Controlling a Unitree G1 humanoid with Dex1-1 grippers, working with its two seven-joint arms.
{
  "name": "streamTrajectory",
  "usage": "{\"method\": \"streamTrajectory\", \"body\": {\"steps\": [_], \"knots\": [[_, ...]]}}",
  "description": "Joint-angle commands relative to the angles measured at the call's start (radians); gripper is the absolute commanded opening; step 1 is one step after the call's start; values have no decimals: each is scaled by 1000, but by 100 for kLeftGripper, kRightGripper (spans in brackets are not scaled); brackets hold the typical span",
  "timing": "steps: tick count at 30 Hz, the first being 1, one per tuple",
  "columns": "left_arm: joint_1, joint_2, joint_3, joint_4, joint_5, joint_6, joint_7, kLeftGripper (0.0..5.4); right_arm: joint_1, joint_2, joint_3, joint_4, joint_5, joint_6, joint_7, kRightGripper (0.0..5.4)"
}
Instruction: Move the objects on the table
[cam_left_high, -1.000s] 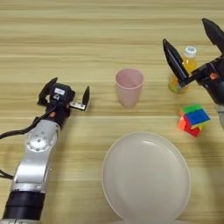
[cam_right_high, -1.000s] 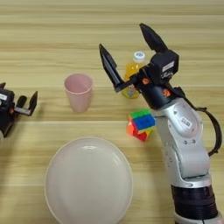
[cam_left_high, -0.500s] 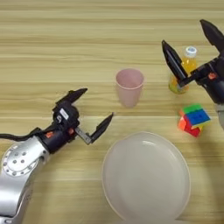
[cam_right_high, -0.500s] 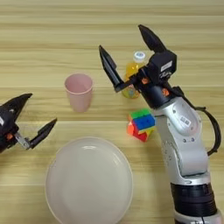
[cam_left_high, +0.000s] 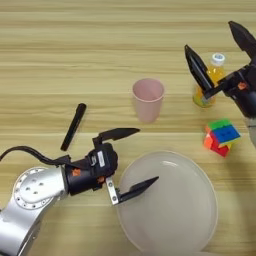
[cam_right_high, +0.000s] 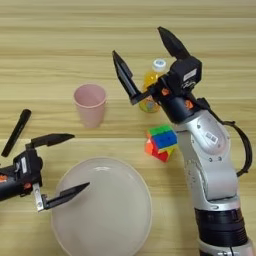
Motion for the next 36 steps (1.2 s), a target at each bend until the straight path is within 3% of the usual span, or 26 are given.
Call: {"method": "streamTrajectory", "body": {"steps": [1, 4, 6, 12, 15, 24, 36], "knots": [[-17, -7, -21, -14, -147, 110, -54, 537, -10, -6, 3, -16, -9, 6, 0, 540], [-45, -46, -18, 17, -248, 227, -33, 537, -7, -6, 5, -21, -11, 7, -2, 540], [-56, -54, -25, 19, -288, 296, -23, 537, -6, -7, 4, -25, -12, 9, -3, 540], [-115, -101, 7, 31, -453, 612, 105, 537, 4, -8, 5, -45, -11, 18, -7, 540], [-140, -123, 24, 34, -502, 716, 170, 537, 5, -8, 6, -51, -14, 22, -10, 540], [-187, -118, 17, 38, -511, 874, 232, 537, 12, -1, 14, -63, -27, 28, -17, 540], [-253, -101, -53, 19, -486, 987, 242, 537, 17, 2, 25, -60, -32, 23, -25, 540]]}}
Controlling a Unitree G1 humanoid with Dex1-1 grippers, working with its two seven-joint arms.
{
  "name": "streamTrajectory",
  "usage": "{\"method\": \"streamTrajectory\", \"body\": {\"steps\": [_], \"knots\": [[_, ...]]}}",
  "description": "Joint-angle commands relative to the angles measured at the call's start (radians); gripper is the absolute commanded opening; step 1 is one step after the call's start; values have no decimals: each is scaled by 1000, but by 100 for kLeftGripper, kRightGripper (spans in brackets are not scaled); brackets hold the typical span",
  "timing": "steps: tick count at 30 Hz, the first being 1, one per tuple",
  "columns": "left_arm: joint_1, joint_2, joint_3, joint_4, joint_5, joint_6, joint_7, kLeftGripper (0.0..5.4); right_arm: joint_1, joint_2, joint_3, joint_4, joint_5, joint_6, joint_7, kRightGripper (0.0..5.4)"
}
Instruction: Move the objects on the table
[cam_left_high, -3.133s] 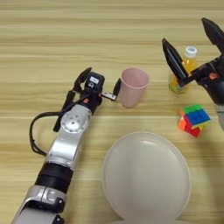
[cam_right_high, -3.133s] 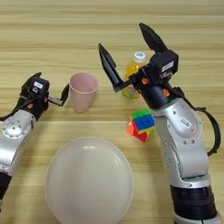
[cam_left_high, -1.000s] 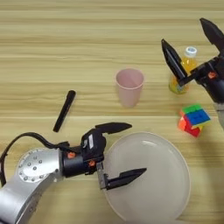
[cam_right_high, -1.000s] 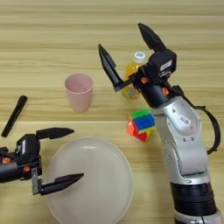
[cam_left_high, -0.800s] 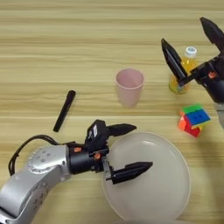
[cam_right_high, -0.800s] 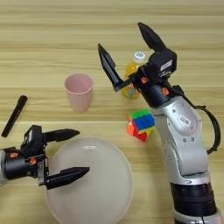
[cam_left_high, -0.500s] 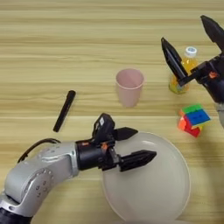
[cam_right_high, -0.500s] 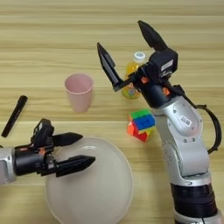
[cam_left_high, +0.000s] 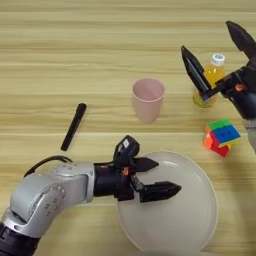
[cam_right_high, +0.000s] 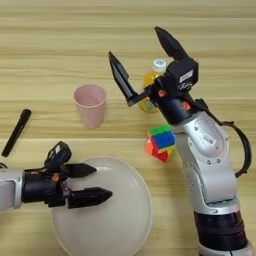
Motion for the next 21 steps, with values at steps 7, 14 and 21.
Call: {"method": "streamTrajectory", "body": {"steps": [7, 14, 21], "knots": [[-80, -12, -51, 34, 82, 49, 74, 537, 11, 7, 11, -24, -15, 5, -10, 540], [-112, -49, -41, 90, 141, 39, 145, 537, 14, 13, 17, -28, -21, 7, -16, 540], [-121, -54, -49, 113, 189, 15, 153, 537, 15, 12, 20, -28, -23, 4, -22, 540]]}}
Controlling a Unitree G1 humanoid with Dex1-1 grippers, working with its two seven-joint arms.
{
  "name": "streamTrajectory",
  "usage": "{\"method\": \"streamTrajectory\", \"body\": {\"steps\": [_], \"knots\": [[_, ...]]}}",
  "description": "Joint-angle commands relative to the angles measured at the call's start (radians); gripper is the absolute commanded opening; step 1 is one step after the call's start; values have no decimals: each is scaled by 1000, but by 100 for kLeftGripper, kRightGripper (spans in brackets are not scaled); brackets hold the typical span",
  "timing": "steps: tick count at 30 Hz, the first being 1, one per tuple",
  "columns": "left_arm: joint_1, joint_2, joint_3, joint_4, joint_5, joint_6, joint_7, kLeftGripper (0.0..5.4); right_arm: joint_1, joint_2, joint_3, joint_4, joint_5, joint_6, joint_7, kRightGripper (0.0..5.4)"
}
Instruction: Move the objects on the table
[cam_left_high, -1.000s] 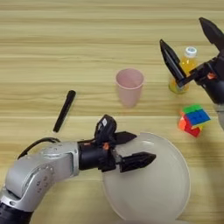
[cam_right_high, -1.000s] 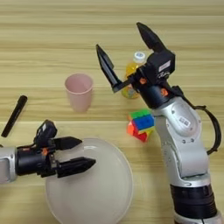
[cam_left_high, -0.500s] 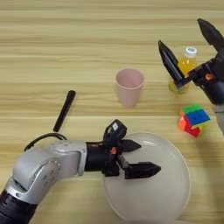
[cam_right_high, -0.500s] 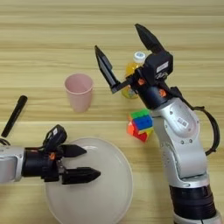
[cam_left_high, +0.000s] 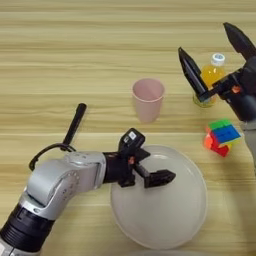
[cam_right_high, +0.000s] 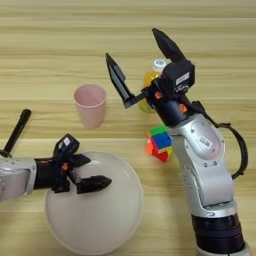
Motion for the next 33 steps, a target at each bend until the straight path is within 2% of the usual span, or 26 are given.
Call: {"method": "streamTrajectory", "body": {"steps": [1, 15, 20, 33], "knots": [[-16, -2, -8, 8, 37, -12, 7, 537, 3, -1, 0, -11, -7, 4, -3, 540], [-30, 8, -26, 57, 147, -109, -2, 537, 0, -1, 0, -3, -8, 0, -1, 540], [-33, 12, -38, 84, 200, -158, -2, 537, -1, 1, 2, 1, -10, -4, 0, 540], [-40, 6, -29, 142, 297, -259, -14, 537, -4, 0, 3, 5, -23, -6, 0, 540]]}}
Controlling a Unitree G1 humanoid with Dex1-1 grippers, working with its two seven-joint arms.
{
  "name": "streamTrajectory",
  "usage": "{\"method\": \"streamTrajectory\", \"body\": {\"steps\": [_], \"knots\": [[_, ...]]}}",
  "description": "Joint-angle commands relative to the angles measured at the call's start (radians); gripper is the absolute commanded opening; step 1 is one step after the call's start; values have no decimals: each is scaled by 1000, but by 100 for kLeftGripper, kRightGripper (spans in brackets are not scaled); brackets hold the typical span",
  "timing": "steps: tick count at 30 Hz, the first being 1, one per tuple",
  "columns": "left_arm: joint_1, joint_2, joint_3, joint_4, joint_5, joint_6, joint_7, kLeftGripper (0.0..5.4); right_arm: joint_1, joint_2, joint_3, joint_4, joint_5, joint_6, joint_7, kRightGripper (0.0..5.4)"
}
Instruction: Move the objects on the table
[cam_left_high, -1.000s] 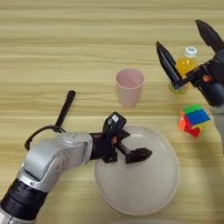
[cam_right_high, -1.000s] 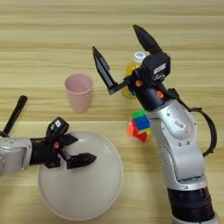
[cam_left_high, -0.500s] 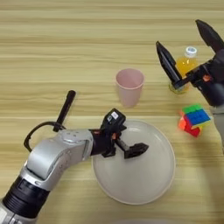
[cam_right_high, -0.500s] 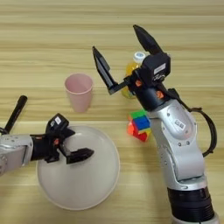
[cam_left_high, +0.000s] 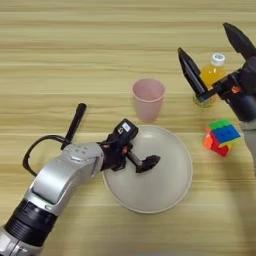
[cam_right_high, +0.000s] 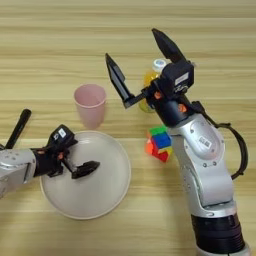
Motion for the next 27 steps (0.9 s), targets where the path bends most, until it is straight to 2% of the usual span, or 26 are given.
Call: {"method": "streamTrajectory", "body": {"steps": [1, 23, 27], "knots": [[-13, 1, 5, 21, 26, -18, -7, 537, -4, 0, 1, 3, -5, -4, 1, 540], [-14, 8, 53, 2, 58, -77, -25, 537, -22, 1, -1, 23, -6, -12, 6, 540], [-14, -3, 65, -43, 48, -70, -20, 537, -23, 3, 0, 23, -7, -12, 4, 540]]}}
